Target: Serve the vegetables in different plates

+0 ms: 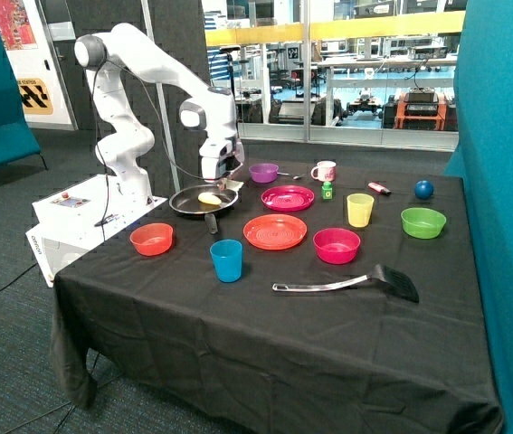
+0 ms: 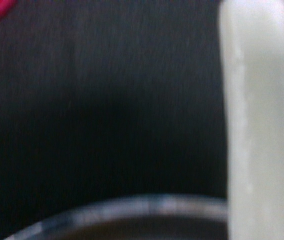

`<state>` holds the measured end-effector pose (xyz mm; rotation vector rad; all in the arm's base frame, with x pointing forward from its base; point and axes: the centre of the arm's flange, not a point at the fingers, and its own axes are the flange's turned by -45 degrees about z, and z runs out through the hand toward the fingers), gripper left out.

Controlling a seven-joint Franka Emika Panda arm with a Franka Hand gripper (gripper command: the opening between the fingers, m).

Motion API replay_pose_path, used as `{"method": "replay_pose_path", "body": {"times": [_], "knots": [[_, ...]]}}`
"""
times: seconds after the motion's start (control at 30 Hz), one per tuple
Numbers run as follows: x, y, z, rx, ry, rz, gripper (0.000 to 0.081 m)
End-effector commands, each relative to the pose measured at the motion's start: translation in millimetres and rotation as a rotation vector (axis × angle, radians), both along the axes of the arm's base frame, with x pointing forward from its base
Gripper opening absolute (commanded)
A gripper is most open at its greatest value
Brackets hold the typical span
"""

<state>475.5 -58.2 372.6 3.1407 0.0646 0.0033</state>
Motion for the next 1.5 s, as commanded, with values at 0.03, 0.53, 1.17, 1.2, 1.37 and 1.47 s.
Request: {"method": "replay_pose_path", "body": {"times": [0.03,0.53,1.17,1.2,1.37,1.47], "knots": [[64.9,-14.6,6.2,0.0002,0.0021,0.007,0.0],[138.4,-57.3,-31.4,0.0002,0.0021,-0.012,0.0],[145.6,-77.8,-87.8,0.0002,0.0021,-0.01,0.0],[145.8,-78.9,-89.3,0.0002,0.0021,-0.01,0.0],[145.5,-80.7,-88.9,0.0002,0.0021,-0.001,0.0],[144.3,-81.6,-87.7,0.0002,0.0021,0.002,0.018]]}}
